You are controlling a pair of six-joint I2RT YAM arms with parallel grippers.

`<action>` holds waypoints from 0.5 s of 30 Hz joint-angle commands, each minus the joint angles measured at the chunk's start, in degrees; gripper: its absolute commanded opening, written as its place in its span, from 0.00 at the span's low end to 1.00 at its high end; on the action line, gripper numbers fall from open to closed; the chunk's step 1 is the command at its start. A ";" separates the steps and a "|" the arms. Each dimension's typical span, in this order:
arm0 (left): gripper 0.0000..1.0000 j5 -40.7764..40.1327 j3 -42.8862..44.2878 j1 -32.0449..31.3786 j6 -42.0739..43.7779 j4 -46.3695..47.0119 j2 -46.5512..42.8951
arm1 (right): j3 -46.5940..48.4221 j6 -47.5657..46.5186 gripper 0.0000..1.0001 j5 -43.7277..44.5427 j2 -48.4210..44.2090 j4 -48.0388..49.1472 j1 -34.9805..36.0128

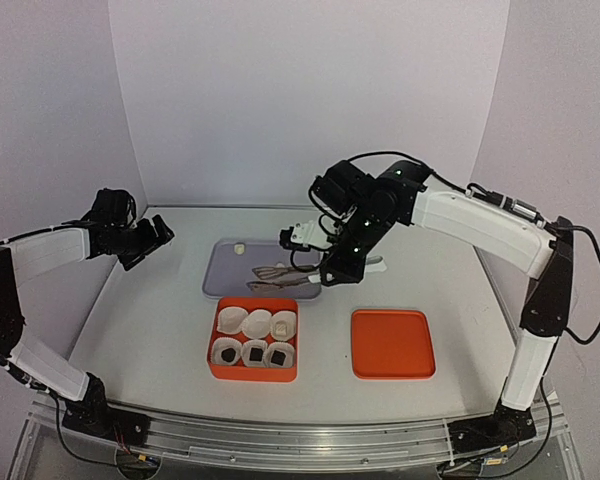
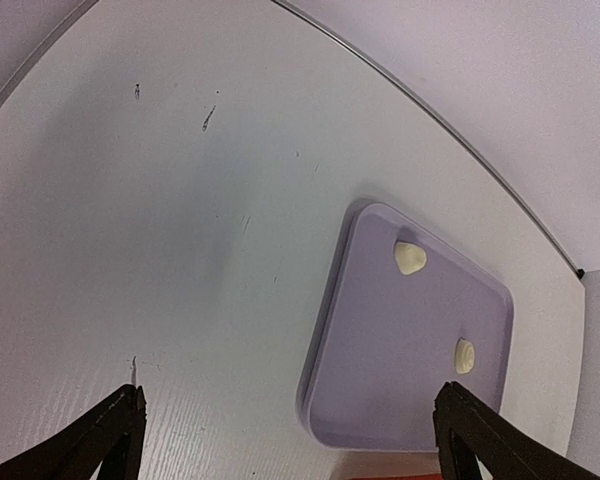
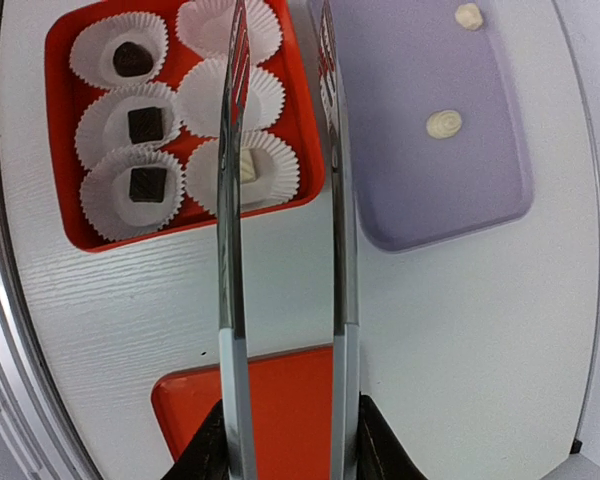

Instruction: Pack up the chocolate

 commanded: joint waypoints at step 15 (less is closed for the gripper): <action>1.00 -1.18 -0.14 -0.17 -1.65 0.90 -2.17 | 8.51 24.69 0.33 11.05 12.62 5.61 -3.72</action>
